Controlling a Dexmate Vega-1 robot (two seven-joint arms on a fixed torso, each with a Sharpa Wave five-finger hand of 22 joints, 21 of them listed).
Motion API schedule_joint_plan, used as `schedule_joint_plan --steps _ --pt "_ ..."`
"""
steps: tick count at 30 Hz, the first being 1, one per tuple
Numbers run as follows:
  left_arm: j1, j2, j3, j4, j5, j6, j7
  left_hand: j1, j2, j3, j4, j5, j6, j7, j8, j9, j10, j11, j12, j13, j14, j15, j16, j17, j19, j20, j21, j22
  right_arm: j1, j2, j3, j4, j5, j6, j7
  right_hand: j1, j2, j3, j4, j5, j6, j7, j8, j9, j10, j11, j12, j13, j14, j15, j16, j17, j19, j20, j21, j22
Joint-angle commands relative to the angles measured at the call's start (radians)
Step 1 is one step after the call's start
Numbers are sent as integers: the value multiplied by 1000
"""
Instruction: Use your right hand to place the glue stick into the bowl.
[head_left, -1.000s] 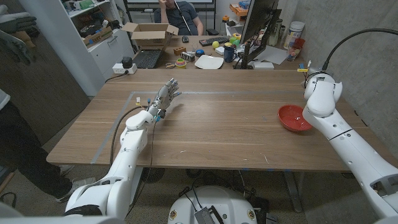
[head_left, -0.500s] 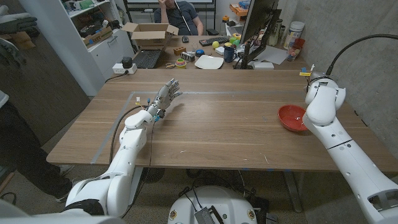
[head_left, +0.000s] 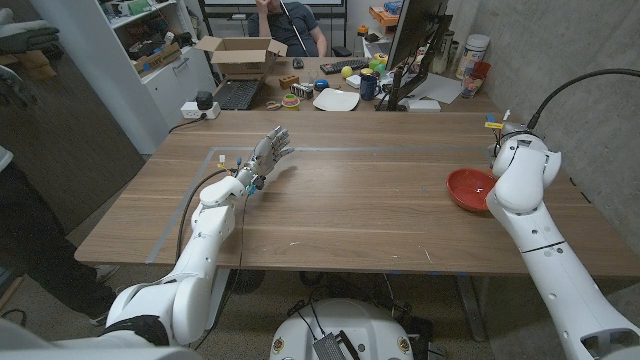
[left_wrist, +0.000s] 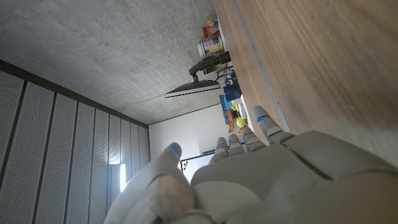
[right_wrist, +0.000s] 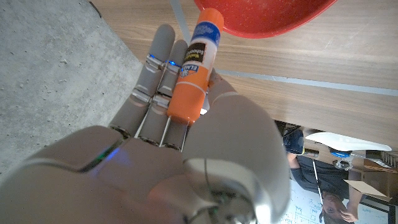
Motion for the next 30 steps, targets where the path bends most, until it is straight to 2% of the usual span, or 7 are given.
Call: schedule_joint_plan --steps 1,13,16,18,20,24,30 --pt "8 -1 -9 -13 0 5 -14 -13 15 -5 -1 5 -5 8 1 3 -8 -5 5 5 -12 1 -2 4 6 -2 -1 2 -41 80 44 -44 -31 84 -6 34 35 -1 6 1 22 16 2 4 8 -5 6 3 115 -145 3 3 18 -127 4 -1" --pt "45 -3 -7 -74 -6 22 -2 -13 14 -6 -1 6 -4 8 1 3 -8 -2 5 5 -12 1 -2 3 7 -2 -4 2 -59 137 93 -63 17 129 35 35 36 -2 8 1 25 15 -1 7 11 -4 5 4 116 -145 3 5 19 -126 4 -3" --pt "53 -1 -4 -89 -7 30 2 -13 14 -6 -1 6 -5 8 1 3 -7 -4 5 5 -12 2 -2 3 7 -2 -4 2 -60 139 95 -58 14 135 48 35 38 -2 9 1 25 15 -2 7 12 -3 5 4 117 -146 4 6 22 -126 6 -2" --pt "57 -1 -3 -97 -9 35 4 -13 14 -6 -1 6 -5 8 1 3 -8 -5 5 5 -12 1 -2 3 7 -2 -5 2 -62 154 116 -59 55 140 41 34 37 -3 9 1 24 15 -3 8 13 -4 5 4 118 -145 4 6 22 -126 6 -3" --pt "60 0 -1 -101 -9 33 6 -13 14 -7 -1 6 -5 8 1 3 -9 -6 5 5 -12 1 -2 3 7 -2 -5 2 -62 146 105 -54 30 140 50 34 37 -3 10 1 26 15 -3 8 12 -3 5 4 118 -145 4 6 23 -126 7 -3" --pt "62 3 3 -109 -10 37 8 -13 14 -7 -1 6 -5 8 1 3 -9 -4 5 5 -12 2 -2 3 8 -2 -6 2 -63 161 129 -52 76 141 52 34 37 -3 10 1 25 16 -4 9 12 -4 4 4 118 -145 4 7 23 -127 7 -3" --pt "66 4 6 -115 -14 40 12 -14 14 -7 -1 6 -5 7 1 3 -9 -4 4 5 -12 1 -2 3 8 -2 -7 2 -46 157 150 -42 116 131 121 34 38 -4 11 1 26 16 -5 9 14 -3 4 5 119 -145 4 8 25 -126 8 -3"
